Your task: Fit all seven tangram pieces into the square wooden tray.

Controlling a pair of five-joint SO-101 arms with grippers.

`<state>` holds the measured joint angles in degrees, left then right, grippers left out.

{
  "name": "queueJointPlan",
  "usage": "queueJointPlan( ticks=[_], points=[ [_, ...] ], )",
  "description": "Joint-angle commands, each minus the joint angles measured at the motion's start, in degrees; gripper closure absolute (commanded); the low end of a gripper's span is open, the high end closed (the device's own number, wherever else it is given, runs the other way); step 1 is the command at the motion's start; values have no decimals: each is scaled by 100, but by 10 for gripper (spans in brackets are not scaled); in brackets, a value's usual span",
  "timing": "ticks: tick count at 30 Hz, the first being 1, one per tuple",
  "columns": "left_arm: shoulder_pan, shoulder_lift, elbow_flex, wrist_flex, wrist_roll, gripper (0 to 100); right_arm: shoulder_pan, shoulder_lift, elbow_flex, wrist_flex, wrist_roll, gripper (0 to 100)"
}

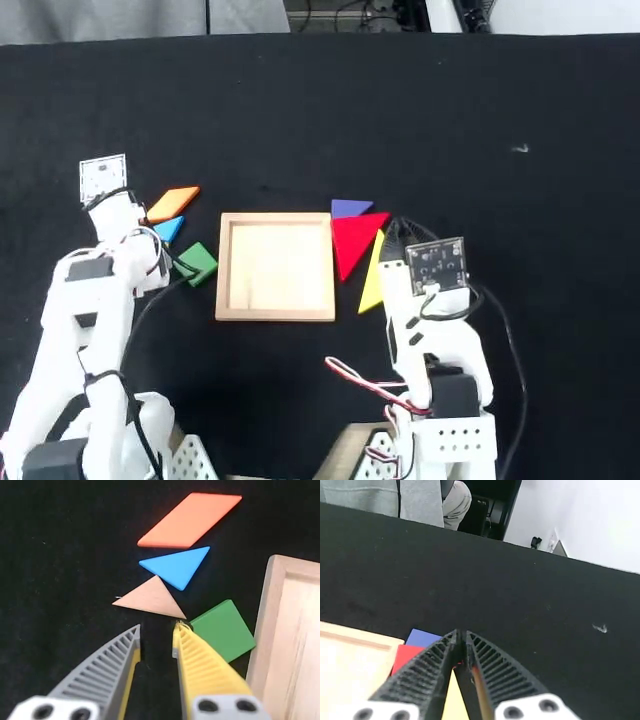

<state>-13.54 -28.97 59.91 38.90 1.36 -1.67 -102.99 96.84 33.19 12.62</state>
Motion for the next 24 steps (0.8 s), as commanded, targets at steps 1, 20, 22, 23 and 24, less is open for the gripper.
queueJointPlan(
  ticks=[1, 20, 22, 23, 24],
  points=[
    [-48, -53, -330, -114, 105, 880, 35, 57, -171, 193, 220, 983],
    [-22, -1908, 1684, -1925, 79, 880, -202, 3547, -2879, 1635, 545, 983],
    [-22, -1916, 1692, -1925, 70, 880, -273, 4655, -3231, 1635, 545, 983],
    [-22, -1916, 1692, -1925, 70, 880, -299, 5182, -3407, 1635, 545, 983],
    [-22, -1916, 1692, -1925, 62, 880, -299, 5675, -3565, 1626, 545, 982]
  ],
)
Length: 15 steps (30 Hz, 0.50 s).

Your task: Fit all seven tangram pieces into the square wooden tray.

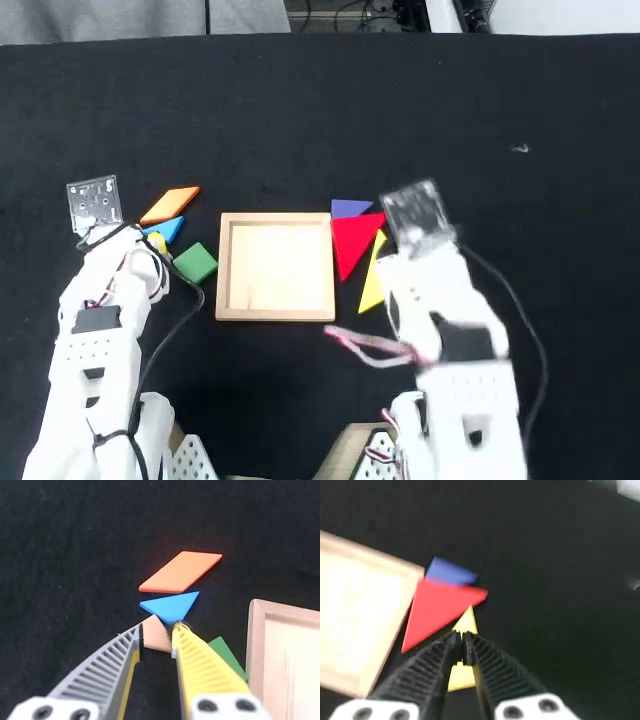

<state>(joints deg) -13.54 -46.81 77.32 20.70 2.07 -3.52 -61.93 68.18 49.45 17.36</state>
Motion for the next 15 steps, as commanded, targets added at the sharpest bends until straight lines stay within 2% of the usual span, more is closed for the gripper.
queueJointPlan(
  ticks=[1, 8, 15],
  points=[
    [-22, -132, -48, -105, -9, 880, -114, 2018, -884, 9, 62, 982],
    [-22, -132, -57, -105, -9, 880, -176, 3785, -1754, 334, -536, 986],
    [-13, -132, -57, -105, -9, 881, -1178, 4259, -1938, 193, -527, 987]
  ],
)
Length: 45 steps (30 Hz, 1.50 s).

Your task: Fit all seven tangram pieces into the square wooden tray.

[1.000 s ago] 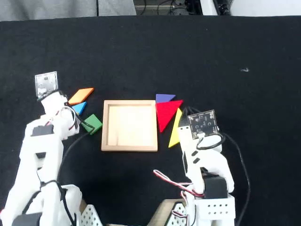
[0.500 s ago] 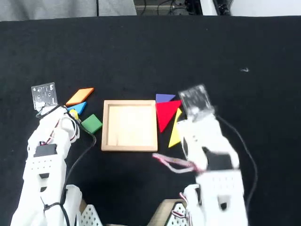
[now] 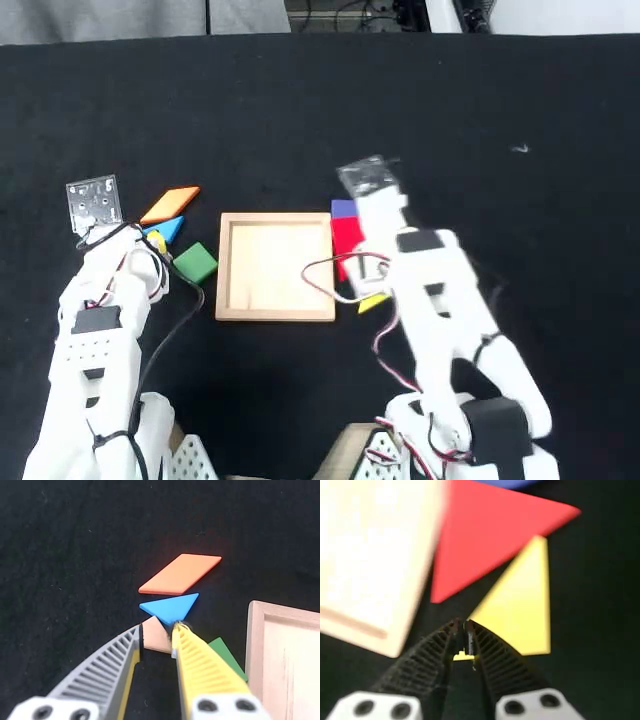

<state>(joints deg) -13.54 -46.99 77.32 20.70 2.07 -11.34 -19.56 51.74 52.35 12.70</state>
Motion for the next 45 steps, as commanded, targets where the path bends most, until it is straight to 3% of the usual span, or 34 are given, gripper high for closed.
queueJointPlan(
  ticks=[1, 11, 18, 24, 35, 39, 45],
  points=[
    [-13, -114, -57, -105, -9, 882, -448, 31, -268, -176, -62, 987],
    [-13, -114, -48, -105, -9, 882, 185, 66, 145, -281, -70, 987],
    [-13, -114, -48, -105, -9, 883, 167, 75, 198, -290, -62, 987],
    [-13, -114, -48, -105, -9, 883, -352, 84, 163, -440, -62, 987],
    [-13, -132, -40, -105, -9, 883, -88, 1411, -646, 220, -70, 987],
    [-22, -141, -40, -105, -9, 883, 334, 1569, -787, 431, -18, 987],
    [-22, -167, -40, -105, -9, 884, 1240, 1569, -752, 501, 826, 988]
  ],
)
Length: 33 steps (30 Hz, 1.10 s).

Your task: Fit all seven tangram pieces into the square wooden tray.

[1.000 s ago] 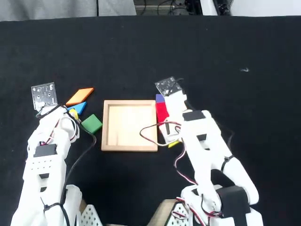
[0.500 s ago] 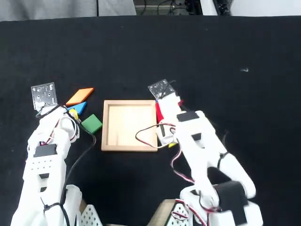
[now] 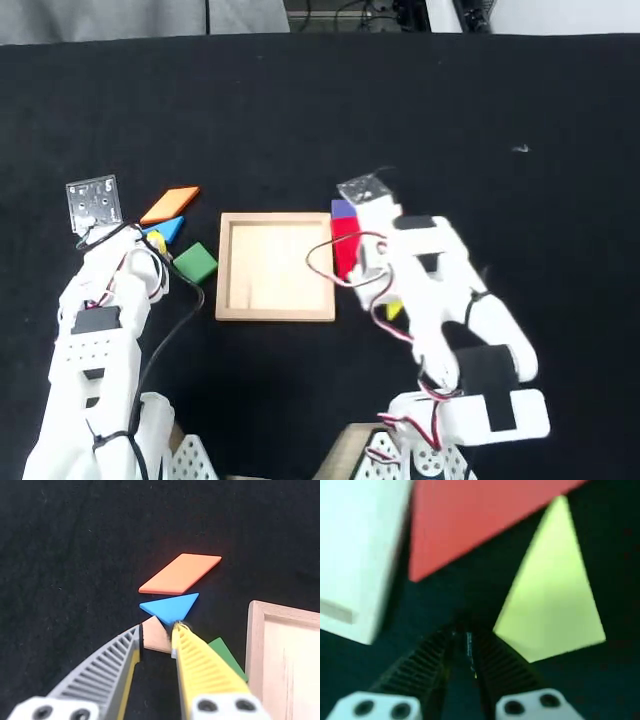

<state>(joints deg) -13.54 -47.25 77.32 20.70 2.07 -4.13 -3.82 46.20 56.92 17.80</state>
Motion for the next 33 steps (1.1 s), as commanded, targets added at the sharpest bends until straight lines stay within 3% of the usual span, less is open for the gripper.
queueJointPlan(
  ticks=[1, 11, 18, 22, 28, 33],
  points=[
    [-22, -141, -40, -105, -9, 884, 659, -4, -215, 44, 404, 988],
    [-22, -141, -48, -105, -9, 884, 1134, -119, -338, 440, 1424, 988],
    [-22, -141, -48, -105, -9, 884, 1609, -1640, -567, 879, 1916, 987],
    [-22, -141, -57, -105, -9, 884, 1407, -2035, -479, 642, 1952, 979],
    [-31, -141, -40, -105, -9, 884, 1090, -1385, -532, 316, 1943, 752],
    [-31, -141, -40, -105, -9, 884, 1099, -655, -769, -176, 1943, 764]
  ],
)
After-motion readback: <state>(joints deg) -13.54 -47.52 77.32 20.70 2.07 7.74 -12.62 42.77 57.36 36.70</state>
